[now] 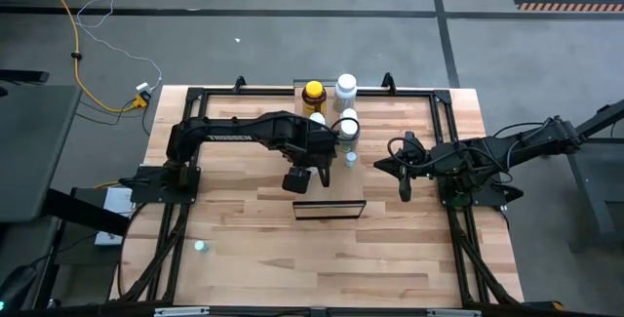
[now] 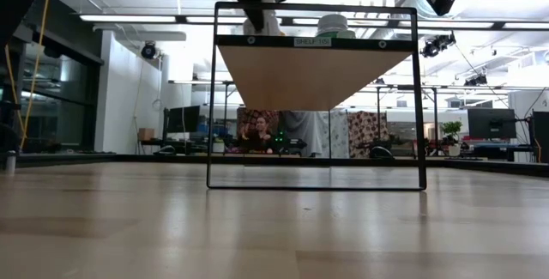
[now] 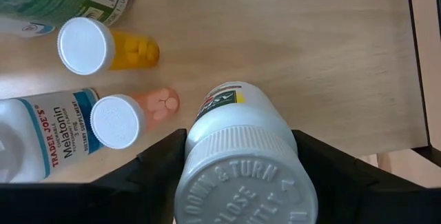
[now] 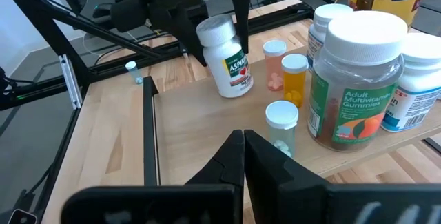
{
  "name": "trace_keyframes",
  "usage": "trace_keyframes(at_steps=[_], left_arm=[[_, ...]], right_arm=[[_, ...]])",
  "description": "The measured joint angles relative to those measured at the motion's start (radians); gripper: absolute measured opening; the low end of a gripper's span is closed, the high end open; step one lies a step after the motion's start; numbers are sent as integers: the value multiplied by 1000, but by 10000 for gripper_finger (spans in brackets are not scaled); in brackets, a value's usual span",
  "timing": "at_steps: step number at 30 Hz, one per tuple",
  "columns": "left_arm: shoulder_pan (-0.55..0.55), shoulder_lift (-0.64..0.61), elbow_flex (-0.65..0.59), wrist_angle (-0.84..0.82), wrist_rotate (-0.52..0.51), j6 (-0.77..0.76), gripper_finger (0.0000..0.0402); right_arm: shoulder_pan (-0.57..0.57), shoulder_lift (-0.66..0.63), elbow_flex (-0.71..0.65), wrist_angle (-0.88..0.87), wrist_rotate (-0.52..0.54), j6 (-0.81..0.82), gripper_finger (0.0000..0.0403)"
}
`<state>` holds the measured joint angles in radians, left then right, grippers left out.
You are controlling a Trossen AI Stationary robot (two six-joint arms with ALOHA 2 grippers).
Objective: Pick and place medicine bottles onto shelf by color
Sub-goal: Put the white green pill bottle on the shelf, then put the light blue pill bottle on the shelf
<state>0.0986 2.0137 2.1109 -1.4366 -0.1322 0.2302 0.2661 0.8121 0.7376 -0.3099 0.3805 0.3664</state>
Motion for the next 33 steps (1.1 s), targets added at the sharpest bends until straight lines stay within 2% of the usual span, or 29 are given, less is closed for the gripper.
trace_keyframes(at_steps=[16, 21, 25, 29, 33], left_arm=[[0, 2, 23, -11, -15, -45, 340], [0, 1, 134, -63, -15, -107, 343], [0, -46, 217, -71, -13, -223, 337], [-19, -146, 221, 24, -24, -328, 329], [-76, -257, 195, 153, -117, -358, 320]], right_arm=[[0, 0, 0, 0, -3, 0, 0], [0, 0, 0, 0, -3, 0, 0], [0, 0, 0, 0, -3, 0, 0], [0, 0, 0, 0, -2, 2, 0], [0, 0, 1, 0, -1, 41, 0]])
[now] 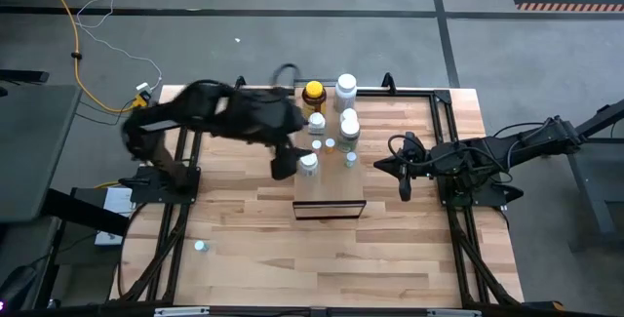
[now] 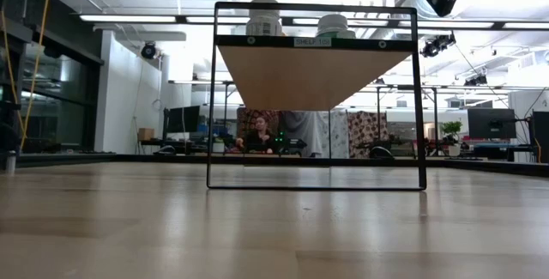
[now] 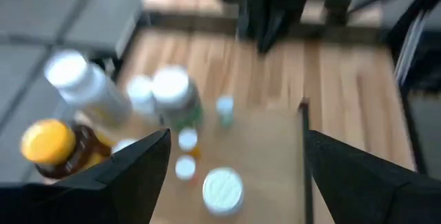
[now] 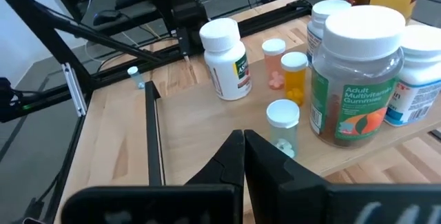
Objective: Pick and place medicine bottles onto shelf by color
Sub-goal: Put the light blue pill bottle on the shelf
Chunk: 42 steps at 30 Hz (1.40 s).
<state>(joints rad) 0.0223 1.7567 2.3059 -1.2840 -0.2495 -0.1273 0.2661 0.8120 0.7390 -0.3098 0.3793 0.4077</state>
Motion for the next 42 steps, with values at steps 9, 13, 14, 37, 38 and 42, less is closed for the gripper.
trace_keyframes(at_steps=[9, 13, 14, 37, 38, 42], left_arm=[[-165, -386, -591, 436, -247, -141, 310], [-251, -580, -962, 739, -312, -239, 310], [-271, -618, -1038, 814, -330, -254, 310], [-386, -893, -1531, 1127, -465, -265, 310], [-386, -893, -1531, 1127, -465, -244, 310], [-386, -892, -1531, 1127, -465, -131, 310]], right_arm=[[0, 0, 0, -1, 2, 12, 0], [0, 0, 0, -5, 2, 11, 0], [0, 0, 0, -7, 2, 11, 0], [-15, 0, 0, 209, -5, -229, 0], [-24, 0, 0, 229, -5, -253, 0], [-76, -3, 0, 247, -60, -294, 0]])
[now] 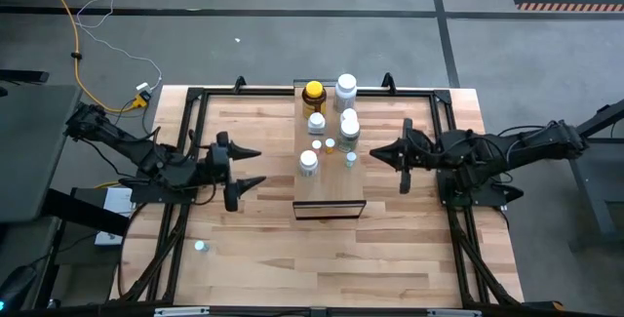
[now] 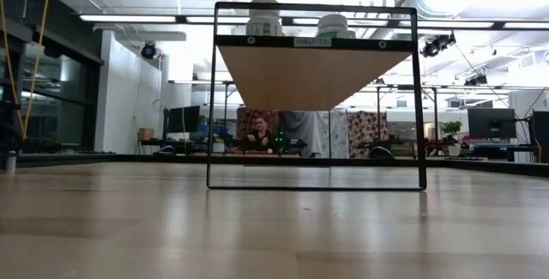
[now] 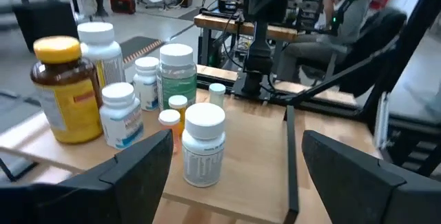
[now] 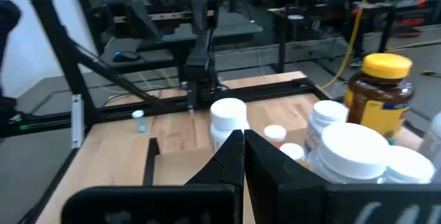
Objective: Pick and place medicine bottles onto shelf by color
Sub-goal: Put the light blue pill bottle on the shelf
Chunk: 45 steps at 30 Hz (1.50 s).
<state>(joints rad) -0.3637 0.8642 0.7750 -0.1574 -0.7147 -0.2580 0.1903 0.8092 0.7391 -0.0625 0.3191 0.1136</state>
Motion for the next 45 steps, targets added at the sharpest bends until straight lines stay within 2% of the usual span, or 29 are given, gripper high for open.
trace_keyframes(at_steps=[5, 10, 16, 19, 22, 28, 32, 35, 40, 45], left_arm=[[0, 1, 0, 0, 0, 93, 310], [0, 1, 0, -1, 5, 87, 310], [0, 2, 36, -49, 90, -10, 310], [0, 25, 103, -183, 138, -75, 310], [-2, 62, 162, -397, 216, -175, 310], [-40, 148, 187, -707, 498, -372, 310], [-106, 228, 187, -846, 666, -436, 310], [-181, 284, 187, -889, 719, -439, 310], [-338, 358, 187, -886, 753, -496, 310], [-471, 399, 143, -864, 750, -655, 310]], right_arm=[[-66, -13, -1, -5, -130, 1, 0], [-89, -31, -1, -4, -141, 1, 0], [-89, -31, -1, -13, -143, 20, 0], [-89, -31, -1, -26, -145, 43, 0], [-89, -31, -1, -26, -145, 57, 0], [-89, -31, -2, -32, -145, 64, 0], [-92, -30, -2, -47, -144, 65, 0], [-92, -30, -2, -66, -134, 61, 0], [-92, -30, -2, -101, -129, 67, 0], [-92, -30, -2, -131, -129, 69, 0]])
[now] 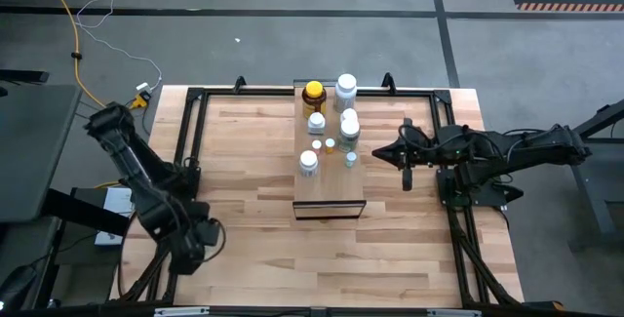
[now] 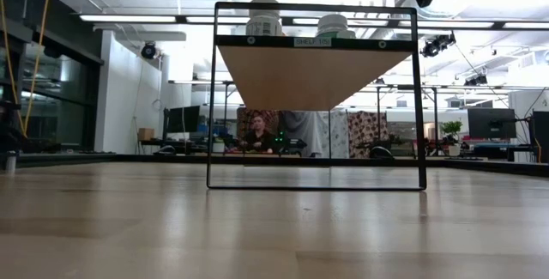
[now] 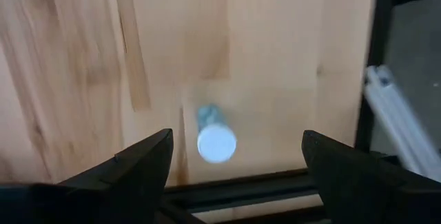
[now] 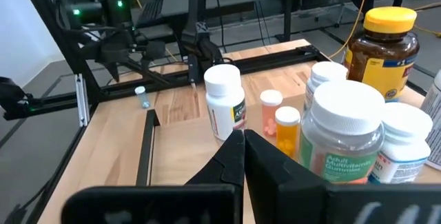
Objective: Pick and place medicine bottles onto shelf by color
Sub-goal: Put the light blue pill bottle on the shelf
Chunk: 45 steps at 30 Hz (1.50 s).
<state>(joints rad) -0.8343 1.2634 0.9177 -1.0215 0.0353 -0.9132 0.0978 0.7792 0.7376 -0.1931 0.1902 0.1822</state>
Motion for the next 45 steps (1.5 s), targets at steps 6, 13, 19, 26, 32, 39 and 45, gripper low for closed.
trace_keyframes(at_steps=[6, 13, 19, 26, 32, 39, 45], left_arm=[[-86, 4, -100, 36, -57, -132, 310], [-101, 4, -175, 88, -55, -142, 310], [-103, 4, -213, 232, -59, -158, 310], [-102, 4, -230, 206, -86, -182, 308], [-106, 5, -230, 205, -69, -198, 281], [-142, 27, -230, 211, -71, -251, 258], [-157, 68, -230, 220, -78, -262, 259]], right_arm=[[0, 0, 0, -7, 0, 0, 0], [0, 0, 0, -7, 0, 5, 0], [0, 0, 0, -14, 1, 29, 0], [0, 0, 0, -14, 1, 30, 0], [0, 0, 0, -14, 1, 30, 0], [0, 0, 0, -30, 1, 31, 0], [0, 0, 0, -35, 2, 49, 0]])
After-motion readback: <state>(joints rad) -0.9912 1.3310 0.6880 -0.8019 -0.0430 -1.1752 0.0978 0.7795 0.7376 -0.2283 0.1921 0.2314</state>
